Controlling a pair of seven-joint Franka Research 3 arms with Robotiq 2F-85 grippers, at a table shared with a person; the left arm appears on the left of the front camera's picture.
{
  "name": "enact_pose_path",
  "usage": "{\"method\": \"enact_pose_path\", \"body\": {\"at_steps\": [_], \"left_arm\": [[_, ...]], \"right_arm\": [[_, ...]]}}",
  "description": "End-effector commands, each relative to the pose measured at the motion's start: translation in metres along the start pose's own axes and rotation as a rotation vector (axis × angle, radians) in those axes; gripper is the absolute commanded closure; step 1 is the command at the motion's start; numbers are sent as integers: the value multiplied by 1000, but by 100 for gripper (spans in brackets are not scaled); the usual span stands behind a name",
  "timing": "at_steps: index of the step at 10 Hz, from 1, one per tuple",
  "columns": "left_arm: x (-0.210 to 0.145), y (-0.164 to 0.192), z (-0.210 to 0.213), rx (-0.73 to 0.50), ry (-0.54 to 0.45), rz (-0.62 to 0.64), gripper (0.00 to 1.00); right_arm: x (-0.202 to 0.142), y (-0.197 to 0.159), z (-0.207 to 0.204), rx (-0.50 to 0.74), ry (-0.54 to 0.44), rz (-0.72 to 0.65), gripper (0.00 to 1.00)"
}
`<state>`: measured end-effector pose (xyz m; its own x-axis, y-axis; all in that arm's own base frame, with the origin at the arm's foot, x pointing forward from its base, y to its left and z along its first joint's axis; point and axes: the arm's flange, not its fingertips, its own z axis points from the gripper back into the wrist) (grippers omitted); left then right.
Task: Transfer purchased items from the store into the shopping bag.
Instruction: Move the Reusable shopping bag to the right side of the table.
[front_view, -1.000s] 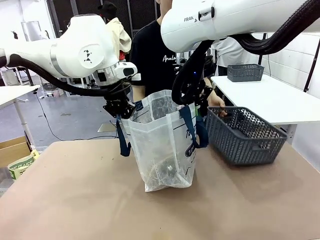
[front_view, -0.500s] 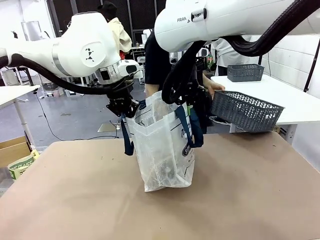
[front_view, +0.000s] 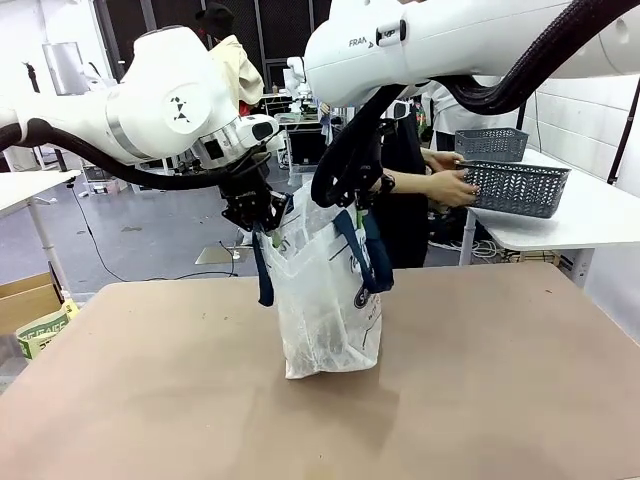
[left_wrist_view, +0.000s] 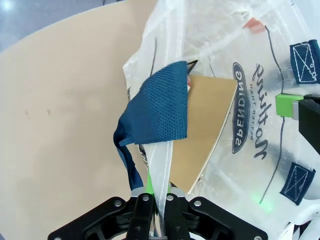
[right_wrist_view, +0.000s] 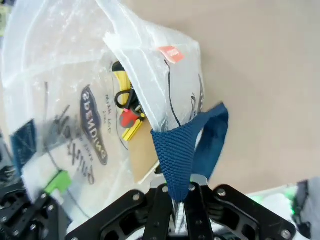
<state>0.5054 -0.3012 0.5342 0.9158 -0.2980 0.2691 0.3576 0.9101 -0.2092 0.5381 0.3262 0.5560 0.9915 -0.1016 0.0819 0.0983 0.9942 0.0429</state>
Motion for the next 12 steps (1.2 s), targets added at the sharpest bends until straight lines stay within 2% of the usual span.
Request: {"method": "enact_pose_path", "body": {"at_steps": [1,2,5,7,12], "left_arm": [[0,-2,2,24,-5,-21,100],[0,0,0,0,0,0,100],[9,-9,-4,34,17,152,100],[10,-8,-4,-12,7,227,100],[15,-18,-17,-85,-22,210,100]], "right_arm": [[-2,0,0,-7,8,4,100],[0,0,0,0,0,0,100],[14,11,-8,88,-7,-100,100],[15,15,-13,132,-11,-142,100],[24,22,-19,201,-14,-115,100]]}}
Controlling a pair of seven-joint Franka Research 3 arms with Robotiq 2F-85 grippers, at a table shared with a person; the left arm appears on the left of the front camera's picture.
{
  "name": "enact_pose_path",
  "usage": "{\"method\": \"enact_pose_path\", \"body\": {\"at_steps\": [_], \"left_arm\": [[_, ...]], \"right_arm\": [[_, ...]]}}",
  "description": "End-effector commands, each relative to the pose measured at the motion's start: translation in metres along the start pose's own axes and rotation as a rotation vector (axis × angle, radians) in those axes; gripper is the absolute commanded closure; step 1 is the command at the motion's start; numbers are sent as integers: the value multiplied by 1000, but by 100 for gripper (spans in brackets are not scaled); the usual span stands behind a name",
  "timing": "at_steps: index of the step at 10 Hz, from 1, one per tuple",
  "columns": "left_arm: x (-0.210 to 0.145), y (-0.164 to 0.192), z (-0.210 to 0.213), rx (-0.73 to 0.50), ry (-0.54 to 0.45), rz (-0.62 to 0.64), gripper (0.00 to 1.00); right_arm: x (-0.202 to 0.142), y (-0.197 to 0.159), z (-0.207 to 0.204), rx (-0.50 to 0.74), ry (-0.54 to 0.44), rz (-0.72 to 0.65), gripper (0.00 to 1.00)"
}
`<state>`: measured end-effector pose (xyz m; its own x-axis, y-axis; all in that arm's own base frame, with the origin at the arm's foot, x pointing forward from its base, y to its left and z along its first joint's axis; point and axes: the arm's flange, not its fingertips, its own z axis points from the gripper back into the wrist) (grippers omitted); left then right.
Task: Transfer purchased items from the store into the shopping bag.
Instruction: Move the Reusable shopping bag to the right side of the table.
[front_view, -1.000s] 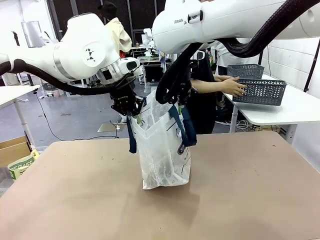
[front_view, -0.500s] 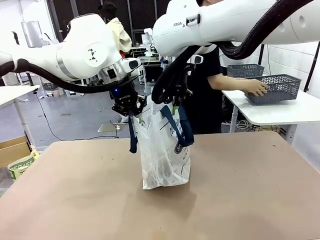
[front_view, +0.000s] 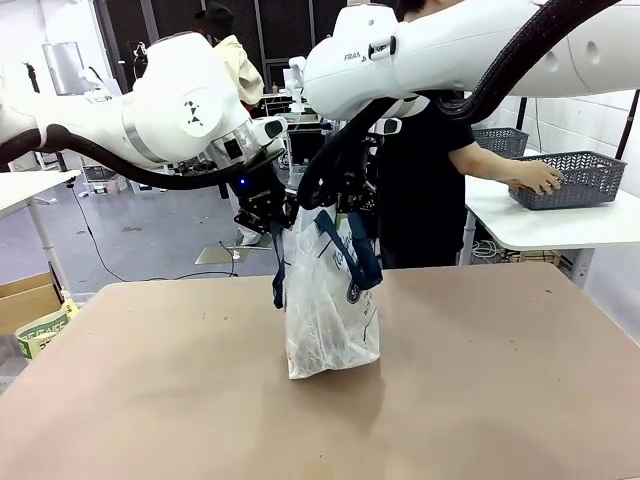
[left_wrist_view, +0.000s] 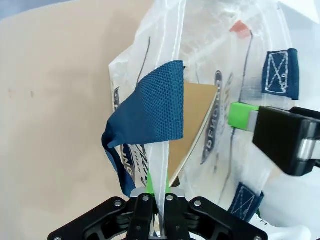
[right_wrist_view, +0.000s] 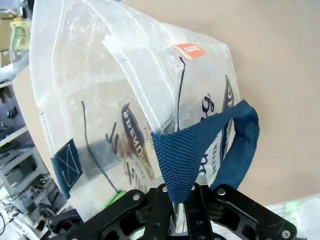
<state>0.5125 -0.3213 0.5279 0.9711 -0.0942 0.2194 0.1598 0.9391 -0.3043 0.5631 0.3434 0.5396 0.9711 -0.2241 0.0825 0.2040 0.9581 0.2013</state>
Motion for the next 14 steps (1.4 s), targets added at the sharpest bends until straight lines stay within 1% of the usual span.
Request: {"method": "enact_pose_path", "body": {"at_steps": [1,4,5,6,7,8,9,11,14], "left_arm": [[4,-8,-6,-45,-16,-18,100],[4,-2,0,-58,-43,-25,100],[1,-8,-6,-20,-15,-7,100],[1,-8,-6,-20,-15,-7,100],[2,-7,-6,-21,-19,-9,100],[0,-10,-5,-26,-50,-24,100],[-1,-13,-5,-68,-64,-28,100],[0,-14,-7,-99,-69,-22,100],[0,-14,-12,-102,-62,-19,100]], "right_arm": [[3,5,-2,57,6,10,100],[5,7,-2,73,14,19,100],[4,2,2,78,14,35,100],[0,5,-4,26,6,5,100],[1,5,-3,30,6,12,100],[3,4,-5,62,-1,57,100],[4,5,-5,81,-5,43,100],[7,7,-5,103,-4,19,100],[8,10,-7,120,-1,10,100]]}}
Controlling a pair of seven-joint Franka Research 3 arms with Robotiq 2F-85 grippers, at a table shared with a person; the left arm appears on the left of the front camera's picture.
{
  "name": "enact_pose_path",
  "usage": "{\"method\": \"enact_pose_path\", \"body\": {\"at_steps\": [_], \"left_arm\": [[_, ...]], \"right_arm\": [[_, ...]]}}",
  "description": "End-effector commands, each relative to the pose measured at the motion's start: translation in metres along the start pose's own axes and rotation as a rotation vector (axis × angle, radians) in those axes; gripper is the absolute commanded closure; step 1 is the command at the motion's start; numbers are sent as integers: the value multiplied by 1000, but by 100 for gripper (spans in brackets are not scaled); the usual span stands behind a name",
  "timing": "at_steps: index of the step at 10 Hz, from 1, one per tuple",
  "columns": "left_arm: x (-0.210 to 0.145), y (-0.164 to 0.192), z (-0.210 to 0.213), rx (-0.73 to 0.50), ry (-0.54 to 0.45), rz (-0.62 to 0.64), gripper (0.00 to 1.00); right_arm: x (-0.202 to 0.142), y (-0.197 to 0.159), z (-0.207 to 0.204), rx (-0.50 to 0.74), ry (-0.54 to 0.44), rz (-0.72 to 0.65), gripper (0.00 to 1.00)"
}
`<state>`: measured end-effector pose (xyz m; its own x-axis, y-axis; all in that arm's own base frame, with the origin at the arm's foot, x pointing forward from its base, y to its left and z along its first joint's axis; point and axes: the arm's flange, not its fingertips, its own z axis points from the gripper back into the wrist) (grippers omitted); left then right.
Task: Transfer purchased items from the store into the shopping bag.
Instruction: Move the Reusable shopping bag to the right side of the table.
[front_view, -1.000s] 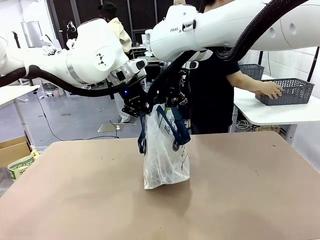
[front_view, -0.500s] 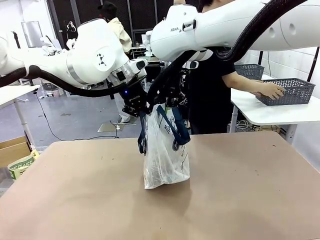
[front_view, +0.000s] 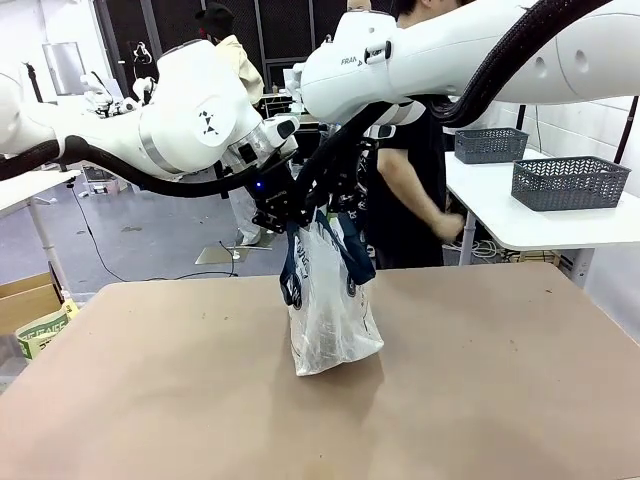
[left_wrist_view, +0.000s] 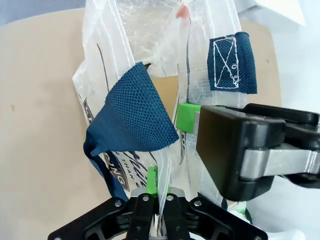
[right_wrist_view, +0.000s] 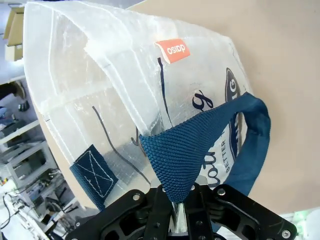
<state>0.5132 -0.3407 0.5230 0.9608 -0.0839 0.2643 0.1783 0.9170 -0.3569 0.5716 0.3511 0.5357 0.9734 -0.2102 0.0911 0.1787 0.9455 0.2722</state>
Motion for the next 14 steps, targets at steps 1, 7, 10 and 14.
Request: {"method": "enact_pose_path", "body": {"at_steps": [1,7,10,14], "left_arm": [[-3,5,0,-52,-18,-8,100],[-6,9,4,-85,-78,-48,100],[-10,11,11,-147,-92,-64,40],[-13,3,21,-188,-81,-101,0]], "right_arm": [[1,2,-1,57,9,-7,100],[0,2,-3,49,10,-20,100],[1,2,-6,44,11,-28,100],[4,0,-6,48,19,-39,100]]}}
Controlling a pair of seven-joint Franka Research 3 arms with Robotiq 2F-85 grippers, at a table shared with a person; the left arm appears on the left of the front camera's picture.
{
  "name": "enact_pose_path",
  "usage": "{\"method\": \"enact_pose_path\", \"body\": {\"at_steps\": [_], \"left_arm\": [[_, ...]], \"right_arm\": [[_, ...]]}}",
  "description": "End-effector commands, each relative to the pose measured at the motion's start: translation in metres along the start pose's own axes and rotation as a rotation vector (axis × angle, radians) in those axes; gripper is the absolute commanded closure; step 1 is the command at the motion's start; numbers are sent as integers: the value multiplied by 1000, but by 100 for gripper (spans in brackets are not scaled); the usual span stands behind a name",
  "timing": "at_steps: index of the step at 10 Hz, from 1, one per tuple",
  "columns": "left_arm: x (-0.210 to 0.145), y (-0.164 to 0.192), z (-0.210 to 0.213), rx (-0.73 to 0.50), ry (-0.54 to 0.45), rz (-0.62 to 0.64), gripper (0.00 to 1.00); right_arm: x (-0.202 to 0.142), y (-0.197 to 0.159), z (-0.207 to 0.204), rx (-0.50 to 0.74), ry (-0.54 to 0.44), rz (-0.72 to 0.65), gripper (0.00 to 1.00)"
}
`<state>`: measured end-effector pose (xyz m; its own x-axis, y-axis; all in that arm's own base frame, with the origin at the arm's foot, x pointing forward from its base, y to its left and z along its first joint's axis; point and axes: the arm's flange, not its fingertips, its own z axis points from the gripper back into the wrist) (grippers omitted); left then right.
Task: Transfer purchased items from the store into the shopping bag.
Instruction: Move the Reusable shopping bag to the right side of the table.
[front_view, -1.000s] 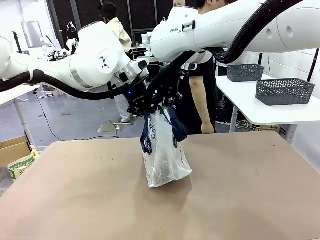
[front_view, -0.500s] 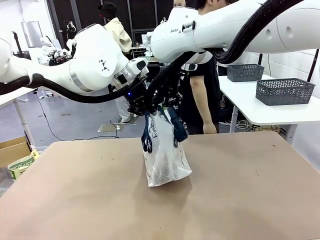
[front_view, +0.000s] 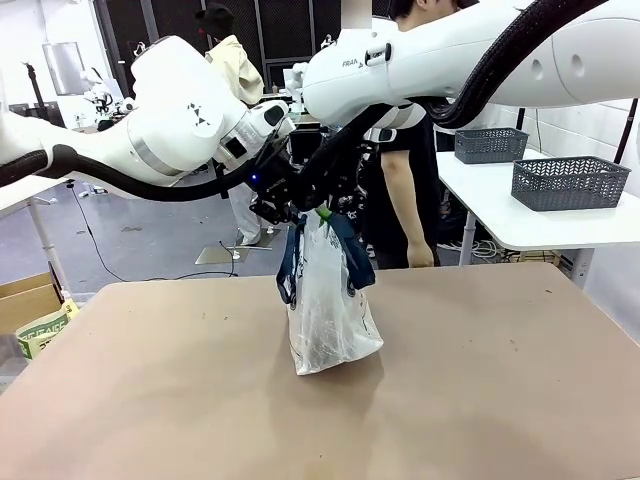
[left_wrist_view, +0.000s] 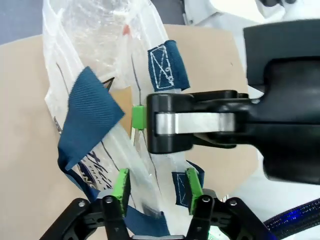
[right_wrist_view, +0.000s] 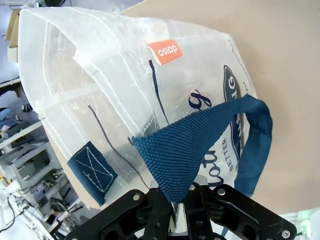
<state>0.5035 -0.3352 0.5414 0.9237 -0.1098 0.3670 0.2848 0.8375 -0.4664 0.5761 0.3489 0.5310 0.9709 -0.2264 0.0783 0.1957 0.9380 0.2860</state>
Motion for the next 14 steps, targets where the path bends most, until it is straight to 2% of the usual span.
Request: {"method": "enact_pose_path", "body": {"at_steps": [1,6,11,14], "left_arm": [[-8,3,1,-44,12,-34,0],[-7,-3,-10,-72,45,-80,0],[-10,0,-27,-5,100,-79,0],[-10,-4,-25,27,99,-100,60]], "right_arm": [[1,3,-2,36,13,-19,100],[4,3,-3,43,25,-14,100],[4,1,-6,45,33,-16,100],[4,0,-6,44,33,-17,100]]}}
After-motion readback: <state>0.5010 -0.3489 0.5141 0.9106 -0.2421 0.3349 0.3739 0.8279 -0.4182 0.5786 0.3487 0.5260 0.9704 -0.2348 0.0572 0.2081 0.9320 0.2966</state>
